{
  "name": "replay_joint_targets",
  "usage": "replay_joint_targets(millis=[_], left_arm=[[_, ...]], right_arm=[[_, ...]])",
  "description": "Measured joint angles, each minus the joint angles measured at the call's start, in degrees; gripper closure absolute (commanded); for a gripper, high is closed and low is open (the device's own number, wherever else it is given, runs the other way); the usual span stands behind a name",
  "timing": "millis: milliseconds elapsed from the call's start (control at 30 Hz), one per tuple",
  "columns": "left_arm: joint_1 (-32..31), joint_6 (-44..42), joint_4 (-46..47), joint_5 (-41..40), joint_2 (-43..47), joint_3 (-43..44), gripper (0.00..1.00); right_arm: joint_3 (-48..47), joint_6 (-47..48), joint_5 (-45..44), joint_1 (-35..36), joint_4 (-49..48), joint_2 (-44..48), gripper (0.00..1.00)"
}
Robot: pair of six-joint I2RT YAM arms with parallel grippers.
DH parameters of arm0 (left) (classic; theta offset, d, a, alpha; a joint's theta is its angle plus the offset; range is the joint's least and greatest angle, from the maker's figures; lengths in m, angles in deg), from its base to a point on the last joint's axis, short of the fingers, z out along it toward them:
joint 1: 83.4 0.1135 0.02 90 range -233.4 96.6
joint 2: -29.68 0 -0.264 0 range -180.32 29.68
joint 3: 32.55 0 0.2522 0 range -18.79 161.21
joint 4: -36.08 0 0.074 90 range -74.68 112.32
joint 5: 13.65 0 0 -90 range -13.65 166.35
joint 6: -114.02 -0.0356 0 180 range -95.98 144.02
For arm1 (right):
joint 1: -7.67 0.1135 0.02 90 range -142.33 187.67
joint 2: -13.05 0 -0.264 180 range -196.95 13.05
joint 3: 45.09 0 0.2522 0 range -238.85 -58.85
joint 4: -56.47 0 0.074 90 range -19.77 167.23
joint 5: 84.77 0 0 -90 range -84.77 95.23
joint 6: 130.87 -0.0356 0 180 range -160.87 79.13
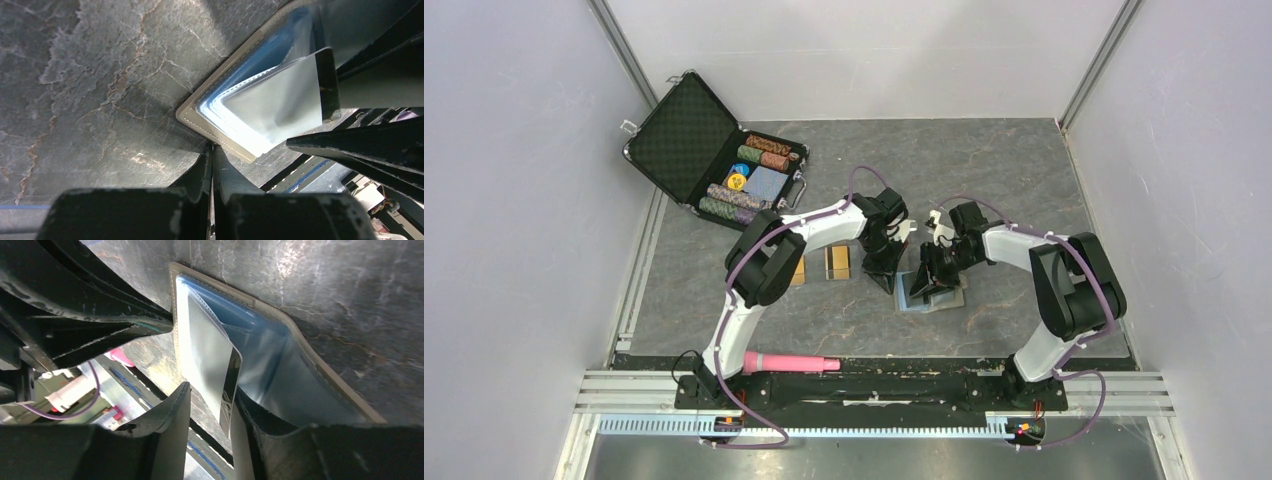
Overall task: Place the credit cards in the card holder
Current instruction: Insert the credit card into the card holder.
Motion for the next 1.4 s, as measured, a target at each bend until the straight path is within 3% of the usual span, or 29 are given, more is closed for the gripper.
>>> replay_joint_targets(millis=[233, 567, 1000, 1133, 1200, 1267, 1400], left_arm=[[0.1, 0.0, -1.4, 0.3, -0.2, 0.3, 0.98], [0.2, 0.1, -1.8, 0.5, -0.2, 0.3, 0.98], [-0.2, 0.1, -0.9, 0.9, -0.3, 0.3, 0.98], [-0.3, 0.1, -0.8, 0.9, -0.4, 0.4, 0.98], [-0.4, 0.1, -0.7, 0.9, -0.4, 0.4, 0.98], [-0.4, 0.1, -0.8, 0.9, -0.4, 0.4, 0.98], [-0.4, 0.1, -0.9, 1.1, -0.9, 1.1, 0.98]], right_arm=[[1.0, -3.9, 1.9, 2.2, -4.3, -0.5, 0.64], [-2.5, -1.9, -1.9, 4.2, 1.5, 0.2, 0.36], [-3.4, 2.7, -12.0, 7.5, 6.7, 4.7, 0.10], [-3.4, 3.3, -14.2, 7.5, 7.1, 6.0, 0.14], [-3.4, 3.7, -15.1, 7.5, 7.1, 6.1, 0.22], [-3.4, 4.1, -15.7, 7.5, 7.1, 6.0, 0.36], [-2.9, 4.3, -15.5, 7.5, 6.2, 4.9, 0.46]])
